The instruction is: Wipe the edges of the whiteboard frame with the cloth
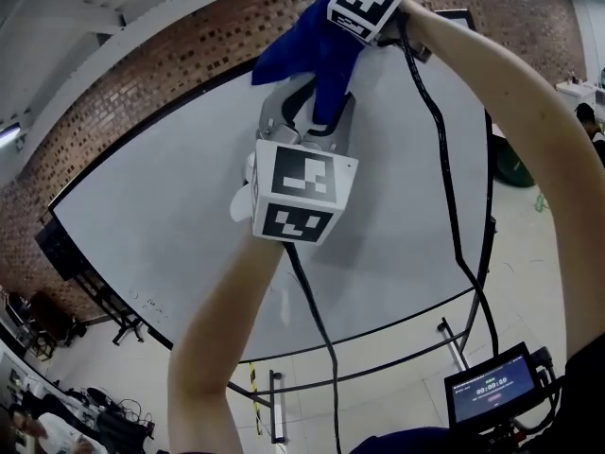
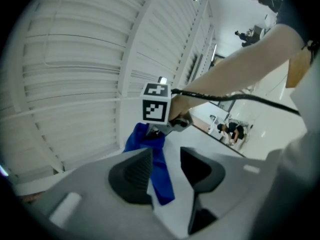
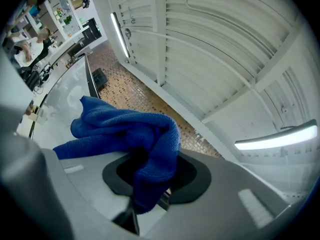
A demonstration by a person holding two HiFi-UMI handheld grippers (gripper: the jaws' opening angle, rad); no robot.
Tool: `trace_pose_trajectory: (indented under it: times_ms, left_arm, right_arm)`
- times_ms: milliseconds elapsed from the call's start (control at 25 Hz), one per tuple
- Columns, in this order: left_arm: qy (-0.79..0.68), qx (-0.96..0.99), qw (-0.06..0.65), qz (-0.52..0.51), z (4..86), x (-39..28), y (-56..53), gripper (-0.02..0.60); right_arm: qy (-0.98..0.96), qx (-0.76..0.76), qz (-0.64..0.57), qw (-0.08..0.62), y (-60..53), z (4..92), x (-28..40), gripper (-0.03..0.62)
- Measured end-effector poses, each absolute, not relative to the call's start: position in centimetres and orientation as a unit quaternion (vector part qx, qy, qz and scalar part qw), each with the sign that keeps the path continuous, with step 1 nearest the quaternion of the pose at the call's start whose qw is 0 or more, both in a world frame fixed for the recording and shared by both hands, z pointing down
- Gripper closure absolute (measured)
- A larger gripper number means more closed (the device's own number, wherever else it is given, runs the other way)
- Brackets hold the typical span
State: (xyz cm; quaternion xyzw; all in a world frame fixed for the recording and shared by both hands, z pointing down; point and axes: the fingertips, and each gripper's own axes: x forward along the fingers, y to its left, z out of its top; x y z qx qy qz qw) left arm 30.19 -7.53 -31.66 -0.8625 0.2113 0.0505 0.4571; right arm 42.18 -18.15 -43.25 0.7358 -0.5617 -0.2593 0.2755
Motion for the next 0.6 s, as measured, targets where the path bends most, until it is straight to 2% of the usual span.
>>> trace_pose_trajectory:
  times_ms: [280,480,600]
  left_arm:
    - [0.101,-0.893,0.429,0.092,-26.0,33.2,-1.2,0.408]
    - [0.042,-0.897,0.431,0.086,-24.7,38.4,1.6,0.41]
    - [0.054,-0.918,0.386,0.069,-24.8,42.0,-0.2,0.42]
  right_arm:
    - [-0.558,0.747,-0.249,0.262,-16.7,-43.5,44.7,0.477]
    - [-0.538,0.764,-0.229,0.272,-15.4,-43.5,47.9,0.477]
    - [-0.525,0.771,-0.226,0.281,-14.7,-43.9,48.8,0.477]
